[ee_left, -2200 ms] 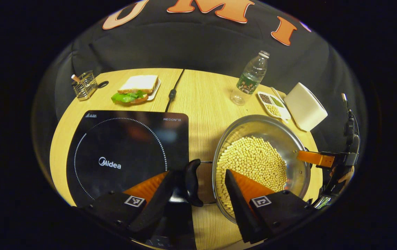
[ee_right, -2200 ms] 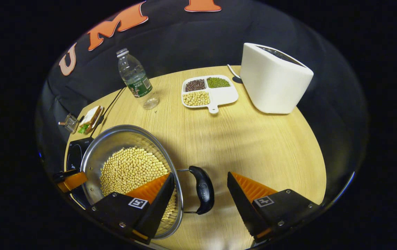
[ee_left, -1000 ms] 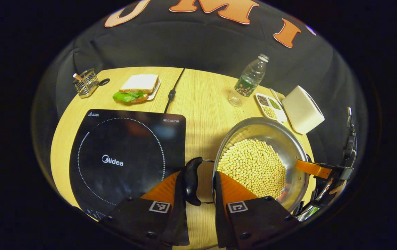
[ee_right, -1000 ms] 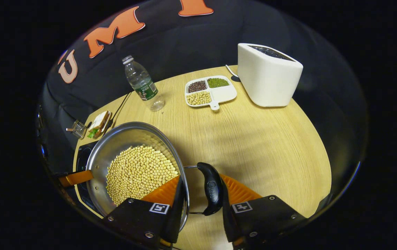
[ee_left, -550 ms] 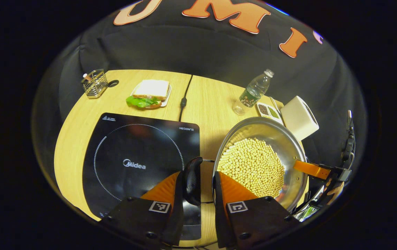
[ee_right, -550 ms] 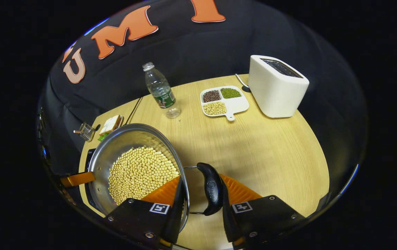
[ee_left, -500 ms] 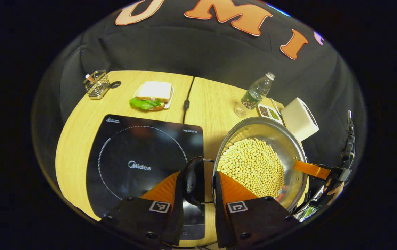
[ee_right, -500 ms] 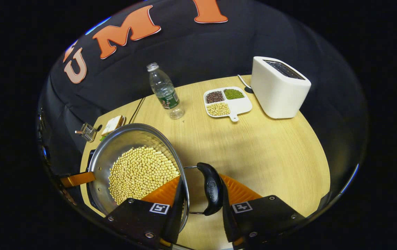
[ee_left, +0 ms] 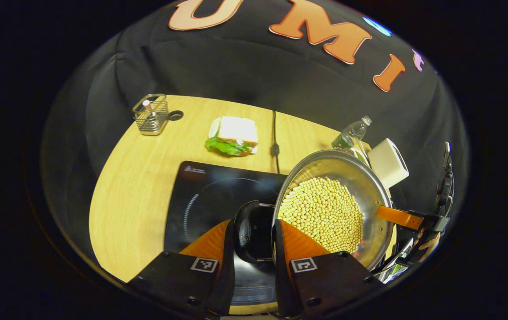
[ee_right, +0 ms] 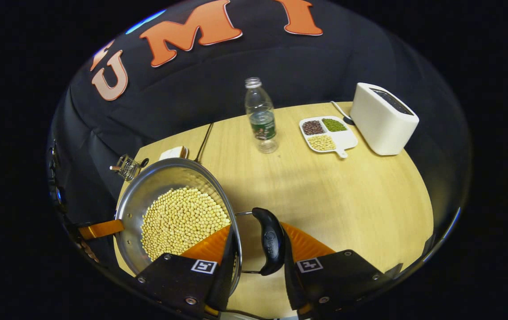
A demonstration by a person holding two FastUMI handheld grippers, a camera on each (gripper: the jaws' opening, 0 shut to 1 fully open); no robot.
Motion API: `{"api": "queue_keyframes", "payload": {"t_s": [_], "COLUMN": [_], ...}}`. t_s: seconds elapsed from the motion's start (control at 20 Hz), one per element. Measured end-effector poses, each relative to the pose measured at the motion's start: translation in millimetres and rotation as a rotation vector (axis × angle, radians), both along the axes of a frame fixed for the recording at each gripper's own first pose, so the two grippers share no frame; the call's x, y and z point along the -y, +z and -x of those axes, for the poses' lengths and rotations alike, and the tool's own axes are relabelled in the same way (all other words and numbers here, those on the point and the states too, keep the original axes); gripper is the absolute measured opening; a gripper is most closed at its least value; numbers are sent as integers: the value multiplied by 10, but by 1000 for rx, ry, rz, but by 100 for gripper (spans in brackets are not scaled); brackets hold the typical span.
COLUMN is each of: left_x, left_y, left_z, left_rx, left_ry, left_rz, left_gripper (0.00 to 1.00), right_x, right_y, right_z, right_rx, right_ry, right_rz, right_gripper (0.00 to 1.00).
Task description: First push the handle of the pot to place it horizontally, then grasp the pot with both hands and set it on the induction cooktop.
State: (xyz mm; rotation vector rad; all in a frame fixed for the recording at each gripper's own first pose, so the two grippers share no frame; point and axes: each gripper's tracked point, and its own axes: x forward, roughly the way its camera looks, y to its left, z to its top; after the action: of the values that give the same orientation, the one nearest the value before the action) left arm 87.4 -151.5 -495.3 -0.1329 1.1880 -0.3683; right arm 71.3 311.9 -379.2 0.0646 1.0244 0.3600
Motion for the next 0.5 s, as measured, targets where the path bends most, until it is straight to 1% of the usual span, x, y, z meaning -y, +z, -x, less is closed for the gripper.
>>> {"api": "queue_keyframes", "payload": {"t_s": [0.05, 0.1, 0.35, 0.5], "left_x": [-111, -246, -795, -987], "left_y": [-18, -4, -103, -150], "left_z": [-22, -49, -188, -228], "left_rx": [-1, -2, -14, -16], "left_ry": [5, 10, 27, 27], "left_rz": [-1, -2, -13, -22], "left_gripper": [46, 46, 46, 46], "right_x": [-136, -274, -753, -947], "right_y": [1, 13, -10, -81], "right_z": [47, 93, 326, 413], "right_rx": [1, 2, -10, -20], "right_ry": [7, 11, 32, 36], "right_rz": [0, -2, -6, -10], "right_gripper": [46, 51, 51, 51]}}
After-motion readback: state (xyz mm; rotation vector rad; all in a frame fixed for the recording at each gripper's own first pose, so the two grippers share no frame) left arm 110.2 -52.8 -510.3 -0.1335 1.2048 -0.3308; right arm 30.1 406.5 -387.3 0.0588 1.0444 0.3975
